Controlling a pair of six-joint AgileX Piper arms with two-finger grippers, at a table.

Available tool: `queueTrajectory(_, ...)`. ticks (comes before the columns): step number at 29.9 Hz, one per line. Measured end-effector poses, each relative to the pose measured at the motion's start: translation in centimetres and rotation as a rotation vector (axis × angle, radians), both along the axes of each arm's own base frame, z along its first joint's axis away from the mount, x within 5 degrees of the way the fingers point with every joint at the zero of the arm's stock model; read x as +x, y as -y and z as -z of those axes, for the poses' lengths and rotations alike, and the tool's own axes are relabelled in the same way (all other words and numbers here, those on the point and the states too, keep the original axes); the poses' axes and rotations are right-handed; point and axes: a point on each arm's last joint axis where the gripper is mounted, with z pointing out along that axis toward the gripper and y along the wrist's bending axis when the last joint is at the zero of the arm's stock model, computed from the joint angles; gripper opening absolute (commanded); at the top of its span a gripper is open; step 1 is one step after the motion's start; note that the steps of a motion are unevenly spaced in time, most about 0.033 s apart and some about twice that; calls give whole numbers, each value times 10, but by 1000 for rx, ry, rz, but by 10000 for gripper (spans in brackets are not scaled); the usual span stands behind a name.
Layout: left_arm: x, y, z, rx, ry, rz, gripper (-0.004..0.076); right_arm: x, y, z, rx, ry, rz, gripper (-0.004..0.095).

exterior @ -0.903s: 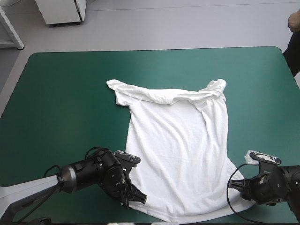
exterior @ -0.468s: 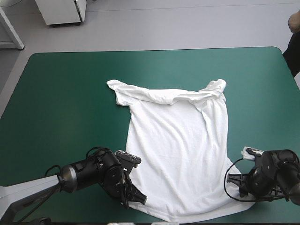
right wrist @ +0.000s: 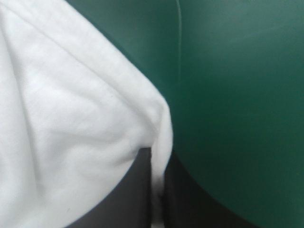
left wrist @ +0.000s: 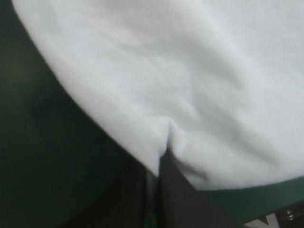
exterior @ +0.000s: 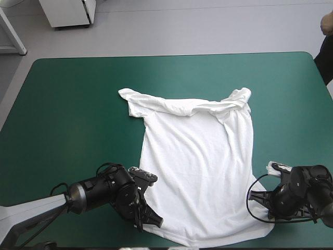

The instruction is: Fold the cloth

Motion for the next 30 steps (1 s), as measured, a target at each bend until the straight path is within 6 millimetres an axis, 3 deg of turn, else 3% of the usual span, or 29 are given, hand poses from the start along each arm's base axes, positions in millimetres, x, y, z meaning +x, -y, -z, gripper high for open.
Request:
queueTrajectory(4, 4, 1, -8, 0, 43, 23, -10, -4, 0, -9, 10, 50, -18, -17)
queueTrajectory(8, 21, 0, -38, 0, 162, 36, -10, -7, 0, -50, 21, 179, -75, -17)
queueTrajectory(14, 40, -15, -124, -90, 378, -23, -10, -8, -1, -135, 25, 446, -165, -17)
queueTrajectory(20, 45, -35, -218, -176, 625, -37, -10, -12, -1, -215, 18, 715, -201, -17)
queueTrajectory(25, 36, -51, -297, -312, 859, -38, -10, -16, -1, -275, -1, 915, -237, -17)
queueTrajectory(30, 16, -75, -360, -445, 1058, -45, -10, -18, -2, -332, -11, 1101, -260, -17)
